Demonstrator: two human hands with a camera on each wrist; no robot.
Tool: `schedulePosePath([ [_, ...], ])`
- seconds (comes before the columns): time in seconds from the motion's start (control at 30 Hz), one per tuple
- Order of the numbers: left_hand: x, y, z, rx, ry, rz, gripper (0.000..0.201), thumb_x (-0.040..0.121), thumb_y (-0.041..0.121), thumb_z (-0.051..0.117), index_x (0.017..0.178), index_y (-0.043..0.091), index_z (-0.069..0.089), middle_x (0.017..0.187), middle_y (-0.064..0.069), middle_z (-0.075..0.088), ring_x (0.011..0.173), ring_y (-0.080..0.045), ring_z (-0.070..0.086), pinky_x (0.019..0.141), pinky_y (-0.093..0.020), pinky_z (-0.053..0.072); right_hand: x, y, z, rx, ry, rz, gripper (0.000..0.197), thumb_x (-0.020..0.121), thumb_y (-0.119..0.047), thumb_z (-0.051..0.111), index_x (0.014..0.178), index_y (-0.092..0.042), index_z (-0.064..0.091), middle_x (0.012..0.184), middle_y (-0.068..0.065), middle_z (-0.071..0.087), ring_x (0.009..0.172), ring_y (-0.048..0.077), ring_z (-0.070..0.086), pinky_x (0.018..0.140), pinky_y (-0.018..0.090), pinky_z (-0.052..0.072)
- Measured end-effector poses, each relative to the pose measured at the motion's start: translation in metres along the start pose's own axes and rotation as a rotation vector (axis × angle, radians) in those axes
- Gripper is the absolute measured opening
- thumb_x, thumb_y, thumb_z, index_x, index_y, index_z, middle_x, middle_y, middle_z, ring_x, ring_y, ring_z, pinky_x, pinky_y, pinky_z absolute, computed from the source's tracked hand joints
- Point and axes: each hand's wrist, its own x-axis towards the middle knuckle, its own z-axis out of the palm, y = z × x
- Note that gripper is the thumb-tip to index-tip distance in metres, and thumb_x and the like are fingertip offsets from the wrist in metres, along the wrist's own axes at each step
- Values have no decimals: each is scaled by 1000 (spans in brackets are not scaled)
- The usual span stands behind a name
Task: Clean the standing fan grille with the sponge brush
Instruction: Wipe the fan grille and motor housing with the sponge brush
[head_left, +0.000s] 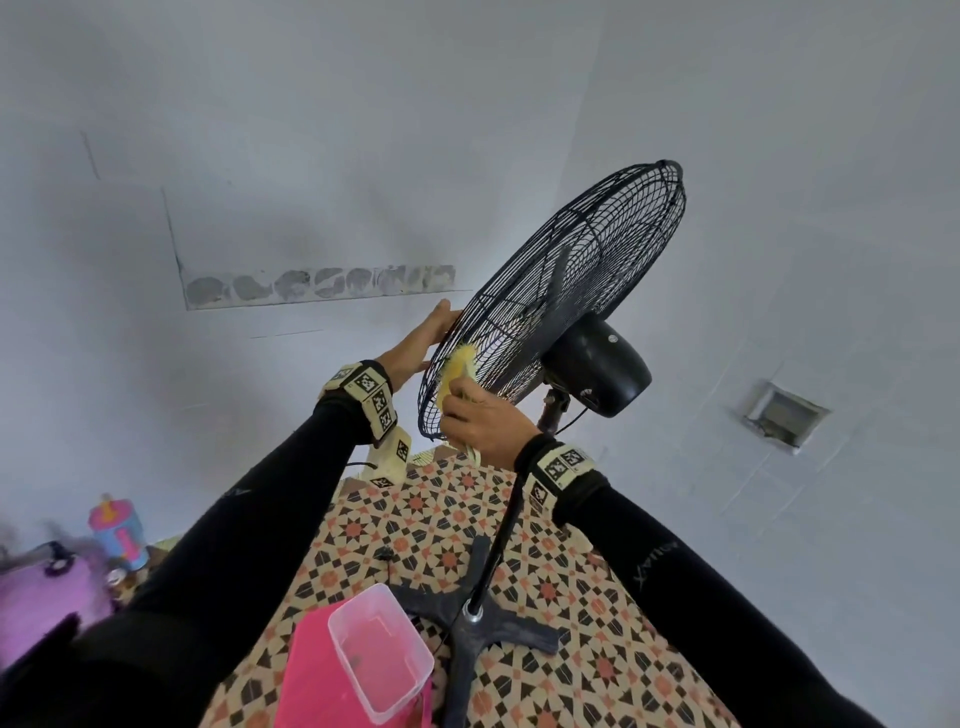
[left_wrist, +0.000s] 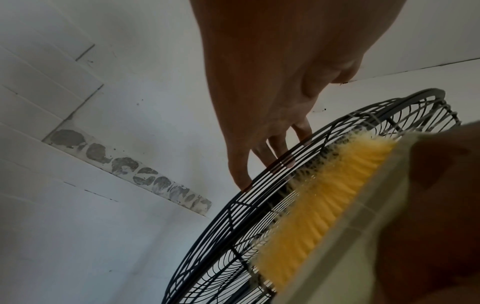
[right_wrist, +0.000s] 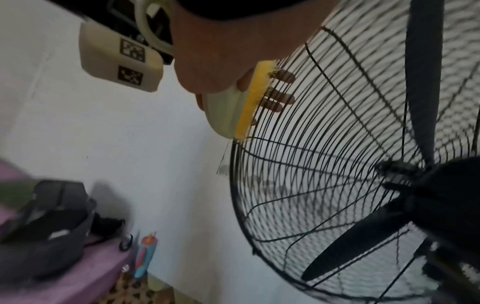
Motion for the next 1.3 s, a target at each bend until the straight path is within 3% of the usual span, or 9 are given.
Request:
schedulePosePath([
  [0.23,0,0,5,11,-13,-10,69,105,68,10,158,34,36,164,10,37,151,-9,28,125,-55,17,-3,-32,40,47,-136,28,31,89,-7,58,119,-8,67,107,15,65,122,33,34,83,45,56],
  [0.33,-1,-3,2,5,3,2,68,104,69,10,158,36,38,163,12,38,151,-7,29,124,-55,19,4,-24,20,-17,72,149,36,86,-15,71,122,-14,67,105,8,66,113,30,44,91,42,52],
  [0.47,-2,1,4,-15,-6,13,67,105,68,9,153,37,44,157,14,46,146,-5,36,115,-48,26,-3,-1,-4,33,351,306,23,92,-13,61,113,-10,71,98,6,62,112,30,43,84,36,50],
  [0.6,2,-3,1,38,-14,-5,75,98,80,11,155,41,40,162,15,38,150,-7,31,122,-57,19,-15,-12,30,64,34,61,28,81,-8,70,110,-12,71,104,9,65,117,30,39,89,44,55],
  [0.67,2,-5,-2,33,-6,-15,74,99,78,11,155,41,40,162,15,39,150,-7,31,122,-57,19,-15,-19,34,141,-34,65,45,83,-6,63,127,-13,65,115,13,64,122,32,37,87,48,58],
  [0.8,-2,-3,4,-12,2,10,65,105,67,11,153,38,44,157,15,45,145,-2,35,115,-44,26,-14,-18,6,143,396,334,53,93,-27,72,142,-19,54,145,10,56,135,43,42,102,55,49],
  [0.93,0,1,10,-18,31,0,63,107,65,14,155,34,41,159,10,44,144,-4,35,117,-46,22,-16,1,-8,76,671,627,43,101,-38,60,136,-13,64,147,7,56,141,40,40,122,42,27],
  [1.13,-3,-2,5,17,-14,-14,66,104,70,14,159,38,34,163,14,35,149,-3,29,122,-49,18,-44,-46,89,204,67,479,61,96,-28,69,151,-29,43,162,2,34,154,28,9,82,67,57],
  [1.3,-5,-2,12,6,22,0,63,106,67,15,156,38,38,156,18,43,138,6,40,114,-37,30,-20,-30,27,268,619,608,40,104,-28,57,141,-15,59,154,9,48,150,36,31,118,49,37],
])
